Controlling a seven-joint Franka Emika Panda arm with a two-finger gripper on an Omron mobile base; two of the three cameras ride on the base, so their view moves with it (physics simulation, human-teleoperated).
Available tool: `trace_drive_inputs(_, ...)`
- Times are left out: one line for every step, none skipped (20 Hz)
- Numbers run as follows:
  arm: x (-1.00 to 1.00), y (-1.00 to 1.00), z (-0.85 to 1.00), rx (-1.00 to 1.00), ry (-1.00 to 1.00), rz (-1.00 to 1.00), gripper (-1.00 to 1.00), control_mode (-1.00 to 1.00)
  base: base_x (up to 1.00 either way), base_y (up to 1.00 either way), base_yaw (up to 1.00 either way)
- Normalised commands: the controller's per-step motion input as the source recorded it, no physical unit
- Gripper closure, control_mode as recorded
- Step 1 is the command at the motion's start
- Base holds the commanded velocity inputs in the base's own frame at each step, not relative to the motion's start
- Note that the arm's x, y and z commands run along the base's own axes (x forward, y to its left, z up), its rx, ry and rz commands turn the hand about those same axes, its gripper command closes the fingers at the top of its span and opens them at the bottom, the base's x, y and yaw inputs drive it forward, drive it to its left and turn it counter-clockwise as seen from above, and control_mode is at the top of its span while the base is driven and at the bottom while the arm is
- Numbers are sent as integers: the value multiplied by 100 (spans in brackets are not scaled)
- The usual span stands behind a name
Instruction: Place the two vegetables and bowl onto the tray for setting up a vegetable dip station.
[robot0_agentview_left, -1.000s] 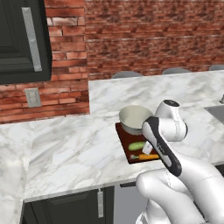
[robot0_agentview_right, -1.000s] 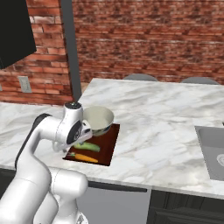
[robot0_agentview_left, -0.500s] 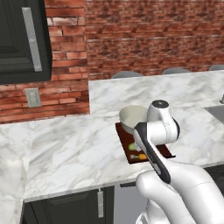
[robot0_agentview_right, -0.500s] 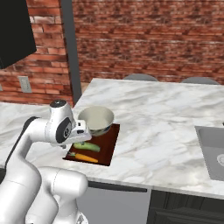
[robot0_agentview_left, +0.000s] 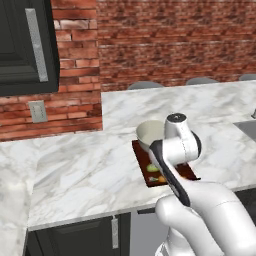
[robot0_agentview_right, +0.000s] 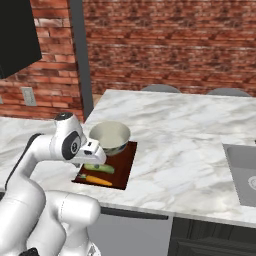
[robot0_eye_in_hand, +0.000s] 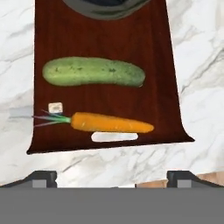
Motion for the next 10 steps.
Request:
trace_drive_inputs(-19, -38, 0, 18, -6, -1, -100, -100, 0, 0, 0)
trace_drive_inputs(-41, -29, 0, 15, -11, 0, -100, -100, 0, 0, 0)
trace_drive_inputs(-51, -23, 4, 13, -16, 0, -100, -100, 0, 0, 0)
trace_drive_inputs(-60, -21, 12, 11, -23, 0, -100, -100, 0, 0, 0)
trace_drive_inputs(-61, -20, 26, 10, -27, 0, -100, -100, 0, 0, 0)
trace_drive_inputs(-62, -17, 33, 9, -27, 0, -100, -100, 0, 0, 0)
trace_drive_inputs(-66, -13, 38, 8, -30, 0, -100, -100, 0, 0, 0)
trace_drive_inputs(-68, -1, 46, 6, -29, 0, -100, -100, 0, 0, 0)
trace_drive_inputs(-69, -4, 43, 7, -29, 0, -100, -100, 0, 0, 0)
trace_drive_inputs(-70, 0, 43, 6, -28, 0, -100, -100, 0, 0, 0)
